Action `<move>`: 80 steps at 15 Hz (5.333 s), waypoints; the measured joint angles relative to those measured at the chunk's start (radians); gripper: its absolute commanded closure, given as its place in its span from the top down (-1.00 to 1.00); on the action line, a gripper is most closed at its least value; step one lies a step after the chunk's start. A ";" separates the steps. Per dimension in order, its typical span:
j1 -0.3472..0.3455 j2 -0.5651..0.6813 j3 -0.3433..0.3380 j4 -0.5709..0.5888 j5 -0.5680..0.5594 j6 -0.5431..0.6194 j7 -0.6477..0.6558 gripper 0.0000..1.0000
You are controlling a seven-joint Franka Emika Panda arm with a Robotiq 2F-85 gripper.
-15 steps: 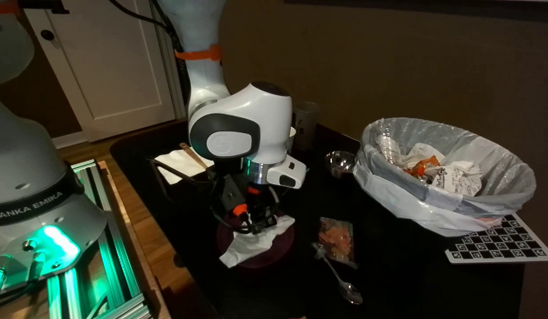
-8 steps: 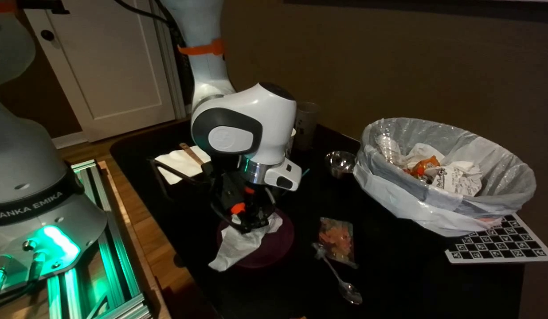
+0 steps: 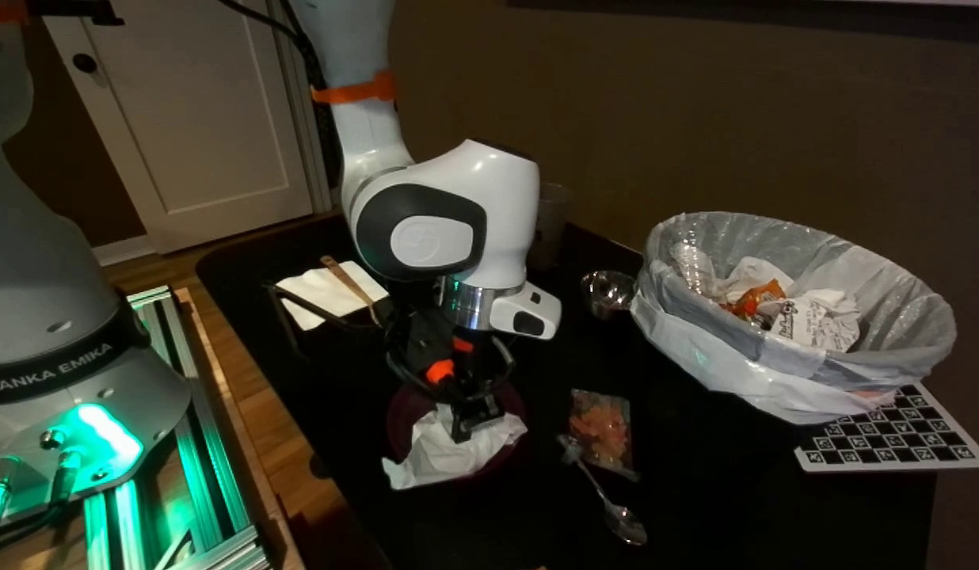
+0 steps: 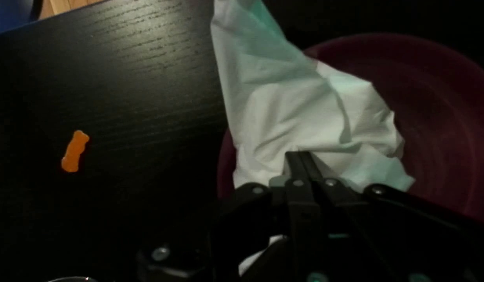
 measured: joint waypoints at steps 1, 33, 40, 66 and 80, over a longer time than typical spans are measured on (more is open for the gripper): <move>0.014 0.003 -0.010 0.001 -0.003 0.015 0.015 -1.00; -0.042 -0.050 0.056 -0.002 -0.044 -0.096 -0.039 -1.00; 0.051 -0.013 -0.049 0.022 -0.136 -0.051 0.113 -1.00; -0.138 -0.023 0.180 0.024 0.105 -0.098 -0.171 -1.00; -0.053 -0.083 0.075 0.028 0.025 -0.096 -0.093 0.65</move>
